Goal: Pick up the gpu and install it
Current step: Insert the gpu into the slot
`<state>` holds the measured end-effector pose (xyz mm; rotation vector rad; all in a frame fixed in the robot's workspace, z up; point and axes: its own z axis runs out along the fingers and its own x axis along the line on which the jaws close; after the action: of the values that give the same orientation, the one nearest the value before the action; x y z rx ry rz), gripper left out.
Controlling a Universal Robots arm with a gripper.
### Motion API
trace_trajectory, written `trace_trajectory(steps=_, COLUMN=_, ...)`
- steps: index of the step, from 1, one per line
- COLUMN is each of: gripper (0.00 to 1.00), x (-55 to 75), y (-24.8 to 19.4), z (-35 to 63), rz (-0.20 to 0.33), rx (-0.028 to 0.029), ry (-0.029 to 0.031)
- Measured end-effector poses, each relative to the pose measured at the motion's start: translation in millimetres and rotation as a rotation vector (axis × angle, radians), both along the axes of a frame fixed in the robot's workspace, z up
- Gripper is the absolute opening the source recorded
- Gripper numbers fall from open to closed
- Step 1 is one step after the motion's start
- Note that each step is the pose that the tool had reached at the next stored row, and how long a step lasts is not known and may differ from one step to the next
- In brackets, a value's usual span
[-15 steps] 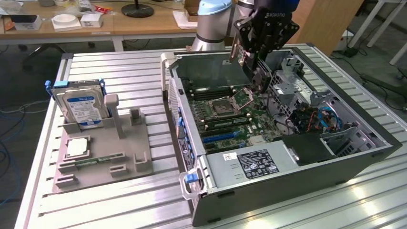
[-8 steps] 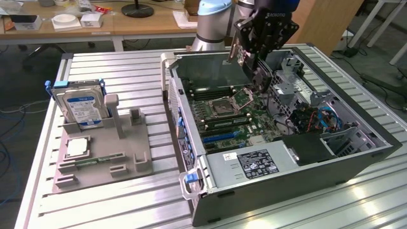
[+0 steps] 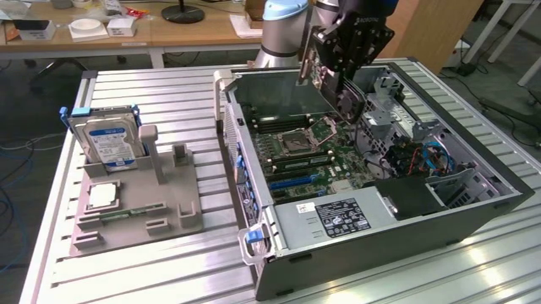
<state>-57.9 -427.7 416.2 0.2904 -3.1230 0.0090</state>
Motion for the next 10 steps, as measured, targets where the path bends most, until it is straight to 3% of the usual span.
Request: trace_trajectory(steps=10, gripper=0.26, x=-0.2, y=0.0, z=-0.1, rz=0.142, rx=0.0, ry=0.0)
